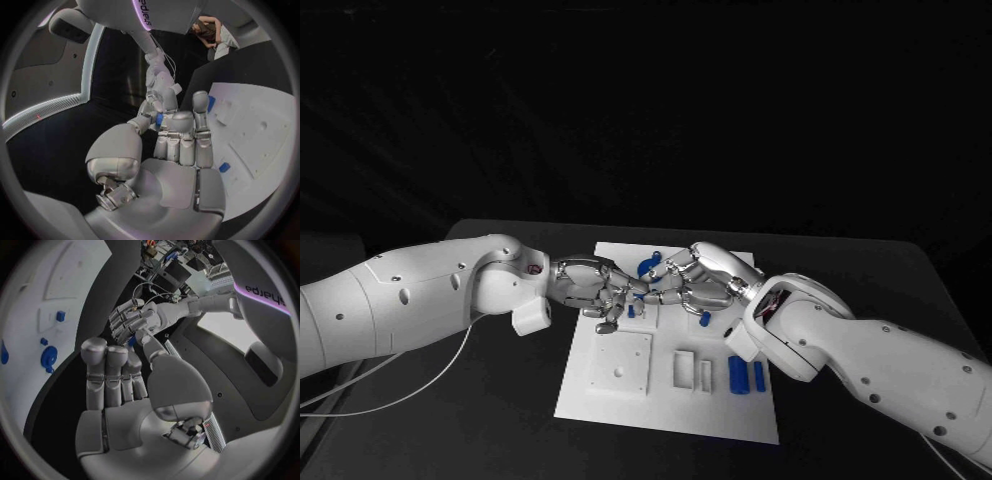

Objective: Assemble the parts on the task board

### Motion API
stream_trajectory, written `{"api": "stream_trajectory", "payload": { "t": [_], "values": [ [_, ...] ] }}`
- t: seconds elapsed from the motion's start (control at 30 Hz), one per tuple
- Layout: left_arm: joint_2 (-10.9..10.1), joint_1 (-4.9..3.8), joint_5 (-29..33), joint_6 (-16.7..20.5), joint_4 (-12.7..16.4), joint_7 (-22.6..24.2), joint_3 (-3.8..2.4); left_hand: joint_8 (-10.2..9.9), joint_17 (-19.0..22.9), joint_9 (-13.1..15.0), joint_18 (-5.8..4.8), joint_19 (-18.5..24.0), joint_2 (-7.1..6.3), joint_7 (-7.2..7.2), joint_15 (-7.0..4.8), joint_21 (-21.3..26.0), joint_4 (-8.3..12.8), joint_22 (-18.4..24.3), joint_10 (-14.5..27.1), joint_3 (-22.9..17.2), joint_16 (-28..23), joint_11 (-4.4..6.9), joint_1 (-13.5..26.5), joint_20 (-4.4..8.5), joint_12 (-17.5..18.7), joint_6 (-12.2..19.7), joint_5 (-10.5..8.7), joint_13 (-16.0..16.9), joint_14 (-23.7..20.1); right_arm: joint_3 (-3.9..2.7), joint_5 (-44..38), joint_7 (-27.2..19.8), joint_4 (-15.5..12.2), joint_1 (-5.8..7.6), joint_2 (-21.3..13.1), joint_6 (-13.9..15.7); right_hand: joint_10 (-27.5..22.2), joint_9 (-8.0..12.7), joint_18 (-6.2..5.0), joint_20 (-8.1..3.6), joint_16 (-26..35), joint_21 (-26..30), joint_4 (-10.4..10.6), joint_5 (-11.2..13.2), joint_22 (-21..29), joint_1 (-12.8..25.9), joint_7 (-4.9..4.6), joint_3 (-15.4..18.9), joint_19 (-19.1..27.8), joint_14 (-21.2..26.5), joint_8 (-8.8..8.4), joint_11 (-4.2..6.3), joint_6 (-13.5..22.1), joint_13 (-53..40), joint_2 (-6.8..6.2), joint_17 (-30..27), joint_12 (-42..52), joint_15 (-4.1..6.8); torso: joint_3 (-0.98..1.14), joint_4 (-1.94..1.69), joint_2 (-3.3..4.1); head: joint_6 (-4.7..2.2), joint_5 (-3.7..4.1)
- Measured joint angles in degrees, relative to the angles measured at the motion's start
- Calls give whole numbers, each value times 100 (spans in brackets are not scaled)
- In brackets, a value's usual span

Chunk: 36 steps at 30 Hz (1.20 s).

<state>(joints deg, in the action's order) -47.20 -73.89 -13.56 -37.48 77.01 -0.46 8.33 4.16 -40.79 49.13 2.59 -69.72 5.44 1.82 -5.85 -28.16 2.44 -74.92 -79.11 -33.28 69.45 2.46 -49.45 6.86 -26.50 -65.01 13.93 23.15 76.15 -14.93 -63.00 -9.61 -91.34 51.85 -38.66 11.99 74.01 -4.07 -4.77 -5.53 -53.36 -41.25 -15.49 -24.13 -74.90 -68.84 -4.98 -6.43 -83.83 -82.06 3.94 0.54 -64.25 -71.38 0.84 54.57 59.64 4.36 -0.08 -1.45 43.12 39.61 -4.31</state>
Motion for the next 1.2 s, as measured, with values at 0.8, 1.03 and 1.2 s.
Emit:
{"api": "stream_trajectory", "payload": {
  "t": [0.8, 1.03, 1.2],
  "values": [
    [2, 0, -30, -11, -6, -44, 4, -1, 0, 8, 0, 0, 14, 0, -5, 0, 15, 1, -1, -13, 0, -1, -17, 0, 0, 0, -25, -1, -22, -4, -159, 17, 40, 2, 30, -19, -30, -15, 0, -21, 0, 32, -3, 970, 0, -111, 58, -720, -21, 22, -38, 30, -246, -12, 190, 24, 0, 22, 2, -3, 1, 26, 7],
    [2, 0, -41, -11, -1, -62, 5, -20, 8, 15, 0, 0, 15, 0, -5, 0, 15, 1, -2, -13, 0, -2, -17, 0, 0, 0, -18, -1, -22, -5, -210, 17, 51, 4, 35, -61, -50, -48, 0, -41, 0, 79, 192, 1222, 0, -43, 52, -1298, -1, 23, -67, 49, -313, -11, 134, 42, 0, 22, 2, -2, 0, 37, 11],
    [4, 1, -59, -5, -2, -73, 5, -20, 19, -105, 0, 0, -45, 0, -5, 0, 14, 1, -10, -14, 20, -10, -77, 0, 0, 0, 5, -1, -22, -5, -235, 14, 57, 4, 36, -77, -50, -49, 0, -41, 0, 100, 240, 1419, 0, -43, 53, -1344, 0, 23, -46, 49, -313, -16, 134, 44, -23, 22, 2, -2, 0, 40, 14]
  ]
}}
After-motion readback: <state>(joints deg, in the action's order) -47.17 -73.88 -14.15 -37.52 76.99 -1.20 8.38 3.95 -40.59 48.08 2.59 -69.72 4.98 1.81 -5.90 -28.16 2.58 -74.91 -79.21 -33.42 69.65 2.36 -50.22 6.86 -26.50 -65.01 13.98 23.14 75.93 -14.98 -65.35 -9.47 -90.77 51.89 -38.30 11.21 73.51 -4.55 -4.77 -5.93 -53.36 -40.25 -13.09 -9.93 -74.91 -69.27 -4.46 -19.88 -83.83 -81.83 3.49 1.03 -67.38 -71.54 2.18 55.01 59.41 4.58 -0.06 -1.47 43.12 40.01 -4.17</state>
